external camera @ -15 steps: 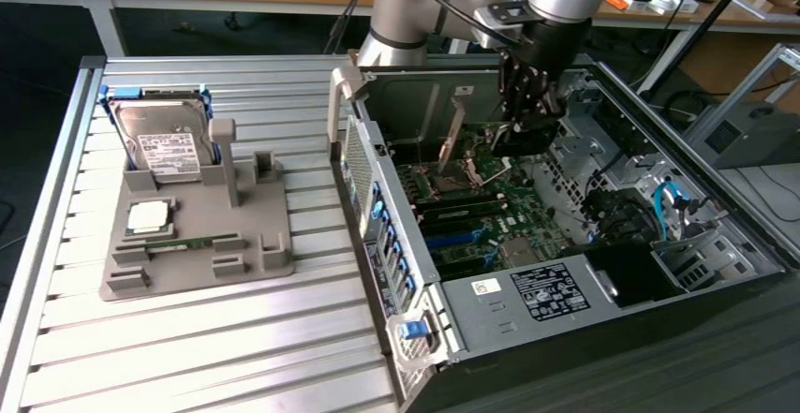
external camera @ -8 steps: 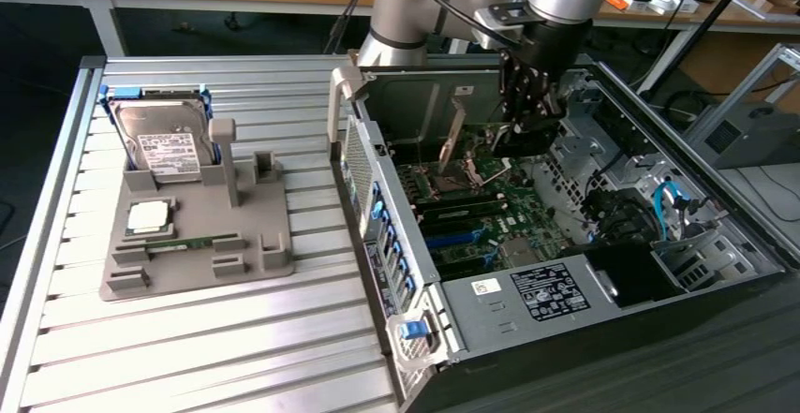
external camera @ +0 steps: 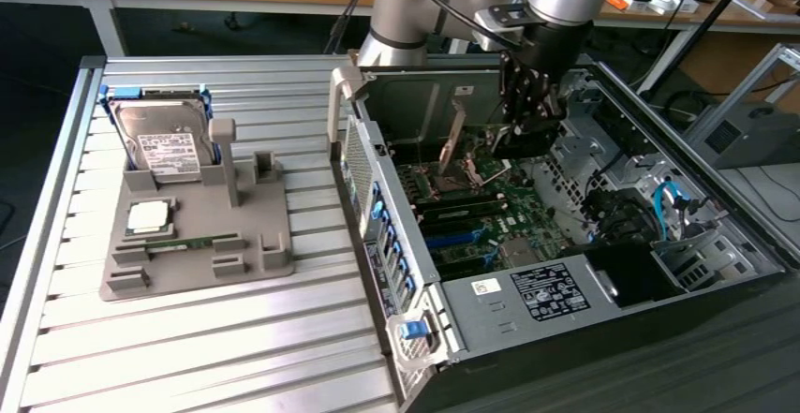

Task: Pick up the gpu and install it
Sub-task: 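Insert the gpu into the slot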

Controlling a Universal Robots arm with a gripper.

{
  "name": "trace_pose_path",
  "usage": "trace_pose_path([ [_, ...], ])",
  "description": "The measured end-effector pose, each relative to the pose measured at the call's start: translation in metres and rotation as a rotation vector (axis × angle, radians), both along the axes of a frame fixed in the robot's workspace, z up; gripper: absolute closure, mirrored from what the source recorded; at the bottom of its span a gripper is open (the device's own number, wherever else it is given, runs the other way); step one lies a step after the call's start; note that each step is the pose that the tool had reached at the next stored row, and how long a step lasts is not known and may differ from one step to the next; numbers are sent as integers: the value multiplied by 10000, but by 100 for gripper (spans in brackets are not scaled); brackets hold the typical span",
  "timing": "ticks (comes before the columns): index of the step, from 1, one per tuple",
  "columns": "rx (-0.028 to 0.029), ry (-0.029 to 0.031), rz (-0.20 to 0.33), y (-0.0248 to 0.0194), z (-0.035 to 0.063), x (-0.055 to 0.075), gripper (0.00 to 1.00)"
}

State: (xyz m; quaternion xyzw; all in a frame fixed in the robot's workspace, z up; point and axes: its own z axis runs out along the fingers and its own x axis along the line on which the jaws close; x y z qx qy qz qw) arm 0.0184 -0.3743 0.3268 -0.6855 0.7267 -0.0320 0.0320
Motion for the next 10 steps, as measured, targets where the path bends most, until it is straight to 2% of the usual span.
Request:
trace_pose_path([
  [10,0,0,0,-17,-3,-10,73],
])
